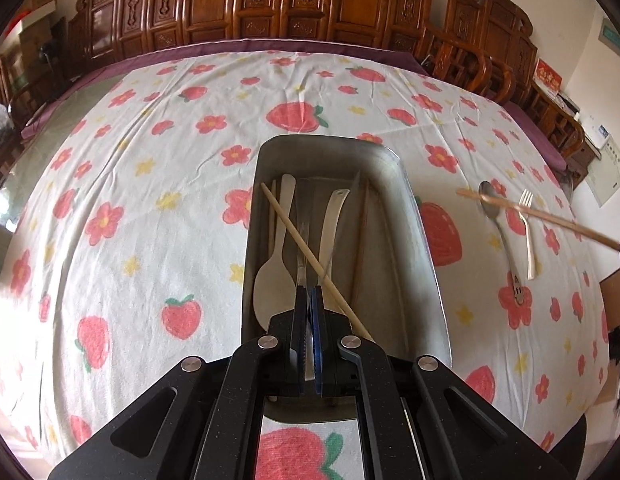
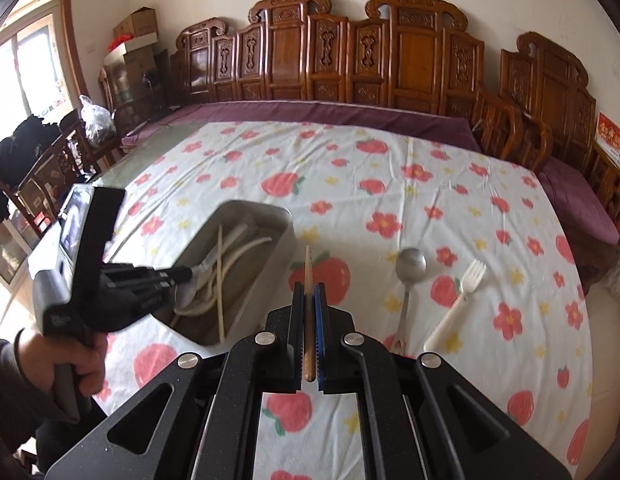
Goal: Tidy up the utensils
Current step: 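Open the left tool to drop the knife into the tray while the right tool releases its chopstick there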
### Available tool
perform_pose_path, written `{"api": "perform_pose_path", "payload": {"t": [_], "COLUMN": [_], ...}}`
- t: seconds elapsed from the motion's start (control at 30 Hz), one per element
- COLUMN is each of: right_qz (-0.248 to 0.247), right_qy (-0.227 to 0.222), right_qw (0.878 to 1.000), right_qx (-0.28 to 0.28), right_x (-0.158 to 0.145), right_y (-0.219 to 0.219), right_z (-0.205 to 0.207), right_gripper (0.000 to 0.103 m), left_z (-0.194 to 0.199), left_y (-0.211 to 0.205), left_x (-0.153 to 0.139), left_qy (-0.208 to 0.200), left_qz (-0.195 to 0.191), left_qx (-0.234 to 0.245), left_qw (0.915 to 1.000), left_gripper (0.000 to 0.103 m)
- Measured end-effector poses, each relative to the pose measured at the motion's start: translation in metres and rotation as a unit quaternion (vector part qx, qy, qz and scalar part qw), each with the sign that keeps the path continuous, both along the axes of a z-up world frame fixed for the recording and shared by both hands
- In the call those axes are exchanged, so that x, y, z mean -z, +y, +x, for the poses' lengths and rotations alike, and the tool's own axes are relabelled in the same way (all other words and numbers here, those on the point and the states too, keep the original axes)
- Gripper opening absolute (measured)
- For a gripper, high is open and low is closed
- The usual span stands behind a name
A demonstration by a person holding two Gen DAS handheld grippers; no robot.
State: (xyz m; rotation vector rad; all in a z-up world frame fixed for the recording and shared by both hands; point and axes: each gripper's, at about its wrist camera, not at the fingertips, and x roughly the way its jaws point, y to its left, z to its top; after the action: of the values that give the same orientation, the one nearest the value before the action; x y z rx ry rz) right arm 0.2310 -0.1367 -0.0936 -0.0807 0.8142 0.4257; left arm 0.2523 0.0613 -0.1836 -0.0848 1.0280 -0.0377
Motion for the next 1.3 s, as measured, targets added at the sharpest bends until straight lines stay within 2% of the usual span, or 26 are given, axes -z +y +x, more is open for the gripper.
{"api": "perform_pose_path", "payload": {"t": [0.2,0.4,0.57,0.67,0.9,1.3], "right_qz": [-0.004,-0.021,-0.056,-0.084,-0.119,-0.126], "right_qy": [-0.006,-0.006,-0.016,-0.025,-0.026,0.002], "right_qw": [1.0,0.999,0.997,0.994,0.992,0.991], "right_qx": [-0.021,-0.042,-0.057,-0.058,-0.046,-0.044], "right_x": [-0.003,0.009,0.022,0.03,0.043,0.064], "right_y": [0.029,0.065,0.097,0.11,0.123,0.137], "right_z": [0.005,0.012,0.02,0.025,0.036,0.036], "right_gripper": [0.006,0.006,0.006,0.006,0.006,0.006], "left_z": [-0.01,-0.024,-0.031,-0.034,-0.043,-0.055], "left_y": [0.01,0.031,0.047,0.055,0.066,0.076], "left_x": [-0.01,-0.027,-0.036,-0.04,-0.048,-0.052], "left_qy": [-0.011,-0.026,-0.034,-0.038,-0.046,-0.05], "left_qz": [-0.001,0.007,0.015,0.018,0.022,0.027], "left_qx": [0.0,-0.003,-0.006,-0.007,-0.006,-0.01], "left_qw": [0.9999,0.9996,0.9993,0.9991,0.9987,0.9983], "left_gripper": [0.001,0.002,0.004,0.009,0.01,0.011]}}
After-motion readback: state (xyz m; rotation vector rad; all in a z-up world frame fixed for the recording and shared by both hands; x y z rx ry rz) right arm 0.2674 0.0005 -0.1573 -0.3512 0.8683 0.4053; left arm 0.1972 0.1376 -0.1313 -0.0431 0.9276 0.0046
